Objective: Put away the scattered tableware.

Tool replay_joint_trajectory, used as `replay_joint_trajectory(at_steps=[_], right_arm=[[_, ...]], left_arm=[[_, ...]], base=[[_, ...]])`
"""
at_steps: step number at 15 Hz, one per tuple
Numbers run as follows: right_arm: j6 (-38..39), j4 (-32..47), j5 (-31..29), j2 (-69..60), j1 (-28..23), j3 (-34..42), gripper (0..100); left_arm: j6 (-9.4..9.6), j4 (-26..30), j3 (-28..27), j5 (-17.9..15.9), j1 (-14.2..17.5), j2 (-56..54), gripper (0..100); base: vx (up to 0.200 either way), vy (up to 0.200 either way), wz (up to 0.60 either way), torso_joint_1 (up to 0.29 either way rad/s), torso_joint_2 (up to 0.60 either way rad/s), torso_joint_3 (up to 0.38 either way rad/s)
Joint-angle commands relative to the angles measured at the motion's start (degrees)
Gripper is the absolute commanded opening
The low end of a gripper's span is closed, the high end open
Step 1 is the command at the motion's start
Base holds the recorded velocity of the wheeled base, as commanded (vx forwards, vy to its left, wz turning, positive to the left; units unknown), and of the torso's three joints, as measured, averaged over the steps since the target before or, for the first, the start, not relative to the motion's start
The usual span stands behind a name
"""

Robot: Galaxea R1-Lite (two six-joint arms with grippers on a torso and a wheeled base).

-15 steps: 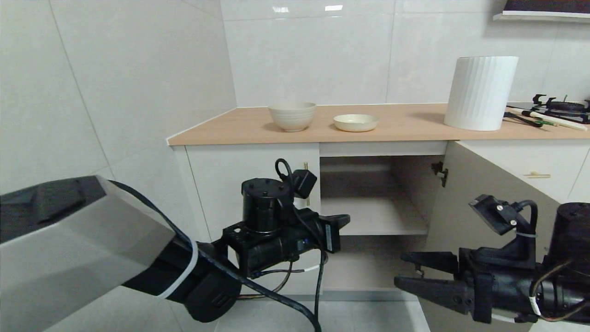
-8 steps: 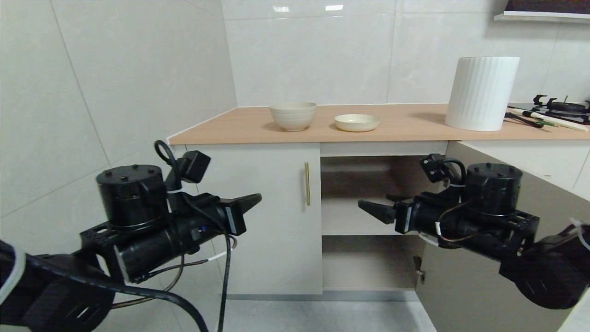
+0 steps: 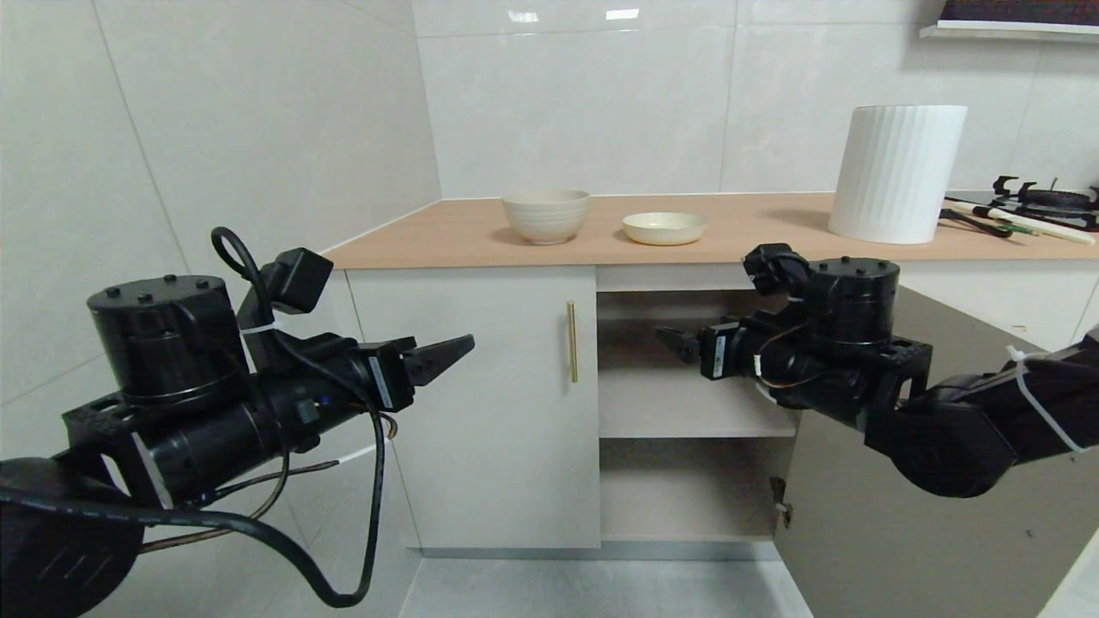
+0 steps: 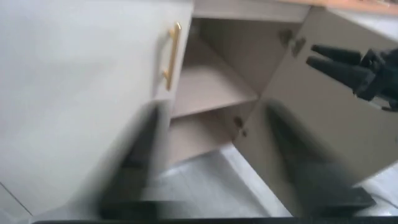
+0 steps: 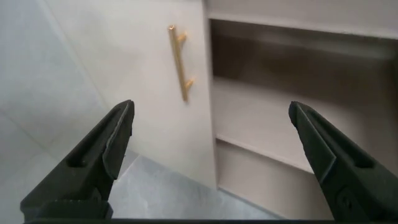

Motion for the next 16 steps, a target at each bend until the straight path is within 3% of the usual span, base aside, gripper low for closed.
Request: replay_joint_trajectory(at_steps=[1, 4, 6, 16], right_arm=[[0.0, 5.2, -0.9, -5.6, 0.1, 1.5, 100], [0.0, 10.7, -5.7, -13.8, 0.1, 4.0, 100], [0.2, 16.4, -6.2, -18.5, 0.3, 4.3, 100], [2.8, 18.2, -6.2, -19.1, 1.0, 3.8, 100]], left_arm=[[-0.01, 11.3, -3.6, 0.0, 0.4, -6.7, 100], [-0.1, 38.7, -12.8, -0.7, 0.4, -15.8, 100], [-0.01, 47.3, -15.9, -1.2, 0.4, -18.3, 100], [-0.01, 46.0, -16.3, -1.9, 1.6, -18.4, 100]], base=[[0.0, 0.0, 0.0, 0.0, 0.0, 0.0], [0.0, 0.0, 0.0, 0.0, 0.0, 0.0], [0.0, 0.0, 0.0, 0.0, 0.0, 0.0], [0.02, 0.0, 0.0, 0.0, 0.0, 0.0]])
